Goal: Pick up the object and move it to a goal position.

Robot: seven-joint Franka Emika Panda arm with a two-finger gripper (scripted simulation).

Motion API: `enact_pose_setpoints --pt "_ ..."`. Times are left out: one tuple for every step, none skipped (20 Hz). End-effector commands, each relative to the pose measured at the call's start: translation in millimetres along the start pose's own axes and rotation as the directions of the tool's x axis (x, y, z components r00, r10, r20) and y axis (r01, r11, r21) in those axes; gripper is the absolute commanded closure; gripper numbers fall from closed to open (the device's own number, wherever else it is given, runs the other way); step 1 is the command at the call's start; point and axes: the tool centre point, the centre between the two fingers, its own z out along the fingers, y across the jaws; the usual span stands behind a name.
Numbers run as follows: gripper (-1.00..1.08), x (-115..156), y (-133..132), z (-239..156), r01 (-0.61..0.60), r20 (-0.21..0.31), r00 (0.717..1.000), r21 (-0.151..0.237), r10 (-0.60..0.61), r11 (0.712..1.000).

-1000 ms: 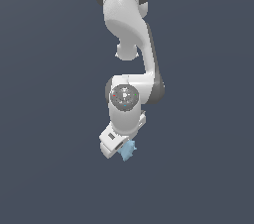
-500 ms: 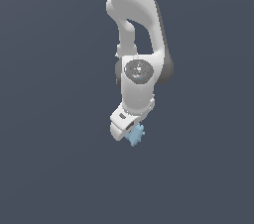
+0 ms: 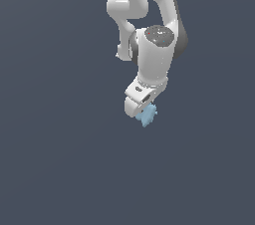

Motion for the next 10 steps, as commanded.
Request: enact_pose_setpoints --pt "1.08 -3.4 -21.0 -15.7 0.000 0.000 1.000 -0.001 0.000 1.000" --pt "1.08 -4.6 -29.4 -21.8 0.000 0.001 1.000 0.000 0.000 1.000" --pt "1.08 -5.8 -37.8 -28.4 0.000 0.001 1.000 0.000 0.000 1.000" --pt "1.08 -6.9 -46.3 -34.6 0.000 0.002 1.000 0.000 0.000 1.000" --pt "1.08 -8.2 -54.9 -41.3 0.000 0.002 1.000 0.000 0.000 1.000" --pt "1.08 -9.2 -63.2 -47.4 0.000 0.002 1.000 0.000 0.000 1.000" --pt "1.08 -10.3 -71.4 -53.8 0.000 0.002 1.000 0.000 0.000 1.000" --pt "1.08 -11.3 -79.2 -59.6 0.000 0.003 1.000 0.001 0.000 1.000" --pt "1.08 -12.2 -86.8 -65.7 0.000 0.003 1.000 0.001 0.000 1.000" --pt "1.08 -13.1 -94.0 -71.1 0.000 0.003 1.000 0.001 0.000 1.000"
